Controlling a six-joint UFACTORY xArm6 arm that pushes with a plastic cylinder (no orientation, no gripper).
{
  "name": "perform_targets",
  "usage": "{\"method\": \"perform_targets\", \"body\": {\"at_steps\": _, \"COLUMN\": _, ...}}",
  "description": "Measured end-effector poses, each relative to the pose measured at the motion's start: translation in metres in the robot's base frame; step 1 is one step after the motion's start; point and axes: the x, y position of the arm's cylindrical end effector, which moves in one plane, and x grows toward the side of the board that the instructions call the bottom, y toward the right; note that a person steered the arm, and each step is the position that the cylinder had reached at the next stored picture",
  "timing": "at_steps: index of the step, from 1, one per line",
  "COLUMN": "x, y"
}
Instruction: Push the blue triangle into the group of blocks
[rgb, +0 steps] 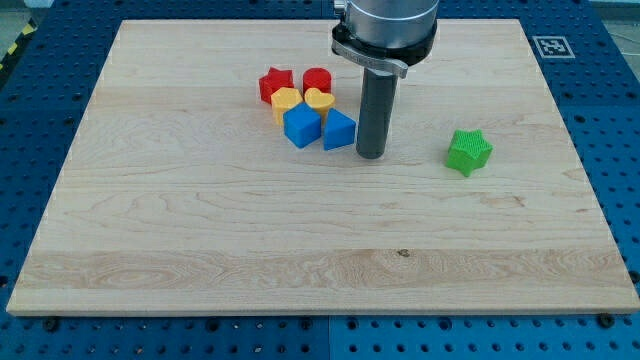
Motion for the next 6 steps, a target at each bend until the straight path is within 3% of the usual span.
{"method": "perform_targets", "body": {"at_steps": 3, "x": -0.02, "y": -0.007}}
{"method": "perform_targets", "body": {"at_steps": 4, "x": -0.019, "y": 0.023}}
{"method": "perform_targets", "body": {"at_steps": 6, "x": 0.04, "y": 0.036}}
